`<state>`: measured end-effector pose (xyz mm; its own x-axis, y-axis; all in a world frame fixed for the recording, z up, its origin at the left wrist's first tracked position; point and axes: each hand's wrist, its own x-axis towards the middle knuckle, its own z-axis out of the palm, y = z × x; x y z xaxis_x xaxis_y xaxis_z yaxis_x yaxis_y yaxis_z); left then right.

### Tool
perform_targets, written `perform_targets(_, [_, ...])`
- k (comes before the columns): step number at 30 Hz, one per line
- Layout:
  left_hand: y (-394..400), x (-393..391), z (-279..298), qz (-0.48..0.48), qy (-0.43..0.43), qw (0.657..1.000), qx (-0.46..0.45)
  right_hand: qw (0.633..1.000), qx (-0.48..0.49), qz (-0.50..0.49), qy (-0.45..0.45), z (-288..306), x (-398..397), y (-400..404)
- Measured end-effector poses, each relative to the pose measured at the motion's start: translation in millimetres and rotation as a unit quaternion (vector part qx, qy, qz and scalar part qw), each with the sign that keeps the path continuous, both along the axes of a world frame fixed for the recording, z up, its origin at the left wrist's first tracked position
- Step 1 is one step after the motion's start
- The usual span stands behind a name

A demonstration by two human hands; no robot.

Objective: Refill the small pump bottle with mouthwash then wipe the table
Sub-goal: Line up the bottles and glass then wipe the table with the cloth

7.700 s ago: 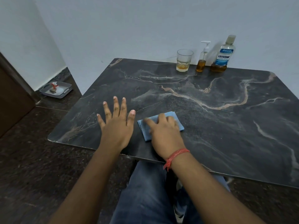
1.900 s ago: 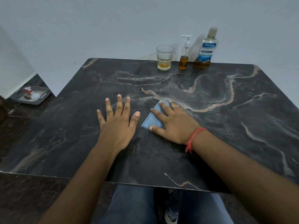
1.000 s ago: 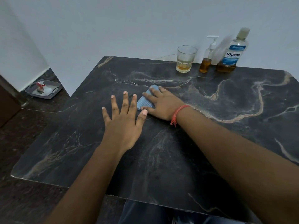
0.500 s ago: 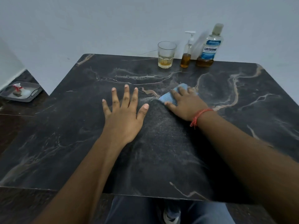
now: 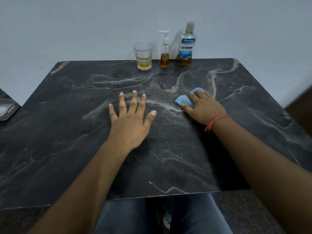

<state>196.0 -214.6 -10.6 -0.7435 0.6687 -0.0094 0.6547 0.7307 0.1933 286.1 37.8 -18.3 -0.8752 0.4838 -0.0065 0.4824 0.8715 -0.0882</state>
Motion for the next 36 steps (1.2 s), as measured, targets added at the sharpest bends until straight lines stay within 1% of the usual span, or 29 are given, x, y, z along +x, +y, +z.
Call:
perform_targets(1, [3,2,0,-0.003,0.002,1.0,0.001,1.0,-0.003,-0.02,-0.004,-1,3,3])
perform_targets(2, [6,5,1,-0.007,0.004,1.0,0.002,1.0,0.0,-0.006,-0.01,-3,6,2])
perform_targets(4, [14,9,2,-0.017,0.005,1.0,-0.002,0.997,0.008,0.072,-0.021,-9,11,-5])
perform_targets(5, [17,11,2,-0.021,0.005,1.0,-0.005,0.995,0.005,0.094,-0.022,-9,15,-6])
perform_targets(6, [21,13,3,-0.026,0.005,1.0,-0.007,0.995,0.001,0.093,-0.019,-8,18,0])
perform_targets(9, [31,17,4,-0.035,0.008,0.999,-0.012,1.0,-0.006,0.0,-0.005,-3,28,27])
perform_targets(10, [34,19,3,-0.036,0.01,0.999,-0.014,1.0,-0.007,-0.007,-0.008,-3,30,27])
perform_targets(13, [43,23,1,-0.04,0.014,0.999,-0.025,0.996,0.004,0.086,-0.021,-10,32,11])
perform_targets(14, [46,24,0,-0.042,0.013,0.999,-0.029,0.995,0.002,0.1,-0.021,-10,36,13])
perform_targets(15, [48,25,-1,-0.044,0.013,0.998,-0.032,0.996,-0.001,0.085,-0.018,-9,39,22])
perform_targets(18, [52,28,-1,-0.05,0.016,0.998,-0.029,1.0,0.013,-0.019,-0.003,1,50,49])
perform_targets(19, [53,29,-1,-0.051,0.018,0.998,-0.027,1.0,0.024,-0.019,-0.007,1,52,49])
perform_targets(20, [55,30,-1,-0.052,0.02,0.998,-0.027,0.999,0.03,0.008,-0.01,-1,53,46])
perform_targets(22, [58,34,0,-0.056,0.019,0.998,-0.029,0.998,0.006,0.069,-0.013,-6,56,42])
perform_targets(23, [60,36,0,-0.06,0.017,0.998,-0.03,0.997,-0.006,0.073,-0.015,-5,60,47])
perform_targets(24, [61,37,0,-0.063,0.015,0.997,-0.03,0.998,-0.011,0.055,-0.009,-3,65,55])
perform_targets(26, [63,40,1,-0.067,0.015,0.997,-0.026,1.0,-0.019,-0.019,0.002,3,77,69])
perform_targets(27, [64,42,0,-0.069,0.016,0.997,-0.024,0.999,-0.027,-0.039,-0.001,5,82,69])
perform_targets(28, [64,44,-1,-0.071,0.018,0.997,-0.022,0.999,-0.031,-0.026,-0.006,5,86,65])
perform_targets(30, [66,48,-2,-0.076,0.018,0.997,-0.025,0.997,-0.053,0.037,-0.028,2,94,51])
perform_targets(31, [66,49,-2,-0.079,0.017,0.996,-0.026,0.996,-0.068,0.054,-0.037,2,99,49])
perform_targets(32, [67,51,-2,-0.081,0.016,0.996,-0.027,0.995,-0.077,0.046,-0.039,3,106,53])
perform_targets(35, [65,55,-2,-0.083,0.017,0.996,-0.023,0.996,-0.072,-0.047,-0.013,5,125,68])
perform_targets(36, [64,56,-2,-0.083,0.018,0.996,-0.021,0.997,-0.072,-0.04,-0.014,5,129,59])
